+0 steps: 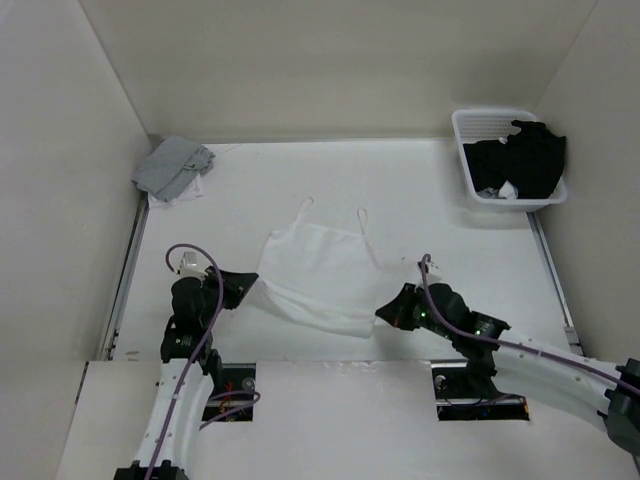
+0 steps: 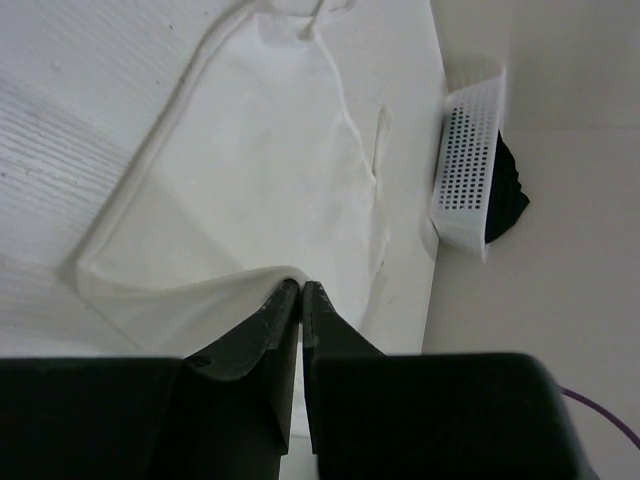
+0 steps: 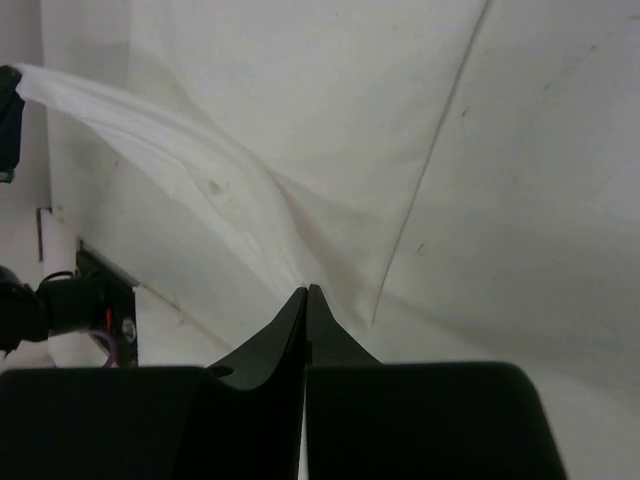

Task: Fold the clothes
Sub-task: Flatten the tank top out, then fold the tank top

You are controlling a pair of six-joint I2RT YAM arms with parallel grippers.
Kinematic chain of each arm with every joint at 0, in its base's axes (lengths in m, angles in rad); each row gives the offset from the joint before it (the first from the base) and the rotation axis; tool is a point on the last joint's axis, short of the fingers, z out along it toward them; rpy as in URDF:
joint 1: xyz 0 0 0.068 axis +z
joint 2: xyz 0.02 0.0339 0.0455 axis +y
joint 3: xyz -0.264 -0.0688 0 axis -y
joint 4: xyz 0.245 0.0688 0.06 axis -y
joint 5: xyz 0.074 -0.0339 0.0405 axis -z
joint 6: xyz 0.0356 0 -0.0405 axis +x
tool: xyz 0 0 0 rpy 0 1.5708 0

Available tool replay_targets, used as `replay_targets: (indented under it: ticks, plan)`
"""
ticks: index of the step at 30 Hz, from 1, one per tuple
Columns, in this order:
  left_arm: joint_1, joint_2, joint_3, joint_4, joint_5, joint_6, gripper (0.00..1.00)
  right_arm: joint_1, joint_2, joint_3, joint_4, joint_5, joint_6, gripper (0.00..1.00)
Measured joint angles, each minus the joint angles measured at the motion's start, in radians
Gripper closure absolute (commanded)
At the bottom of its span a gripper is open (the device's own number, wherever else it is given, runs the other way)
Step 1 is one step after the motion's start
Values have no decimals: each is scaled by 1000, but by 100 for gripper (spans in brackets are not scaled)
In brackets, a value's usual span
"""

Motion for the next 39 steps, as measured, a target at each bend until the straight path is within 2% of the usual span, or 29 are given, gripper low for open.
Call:
replay_targets:
  ticks: [2, 4, 8, 11, 17, 24, 26, 28, 31, 33, 35, 36, 39]
  plan:
    - [-6, -58, 0, -71, 2, 0, 97, 47, -59, -6, -42, 25, 39, 98]
    - [-11, -53, 3, -115, -6, 2, 97, 65, -92, 5, -71, 43, 56, 98]
    - [-11, 62, 53, -126, -42, 4, 97, -10, -32, 96, -103, 51, 23, 98]
    - [-22, 230, 145, -49, -82, 5, 97, -134, 85, 190, -76, 40, -34, 98]
    - [-72, 642, 359, 234, -180, -3, 97, -359, 331, 315, 35, -33, -120, 98]
    - [-141, 1120, 597, 445, -280, -20, 95, -512, 636, 452, 159, -119, -152, 97]
    - [-154, 1231, 665, 473, -294, -21, 90, -530, 716, 491, 178, -133, -153, 88]
    - [-158, 1312, 713, 487, -303, -21, 80, -539, 782, 528, 188, -139, -153, 73]
    - [-159, 1345, 725, 495, -309, -23, 71, -542, 816, 552, 190, -140, -153, 57]
    - [-161, 1311, 703, 498, -319, -11, 65, -536, 796, 549, 190, -128, -159, 52]
    - [-162, 1210, 632, 500, -338, 11, 61, -518, 732, 518, 193, -102, -166, 50]
    - [-163, 1134, 582, 500, -353, 22, 61, -505, 687, 491, 198, -86, -170, 55]
    - [-169, 882, 444, 485, -398, 66, 63, -426, 530, 386, 214, -43, -185, 92]
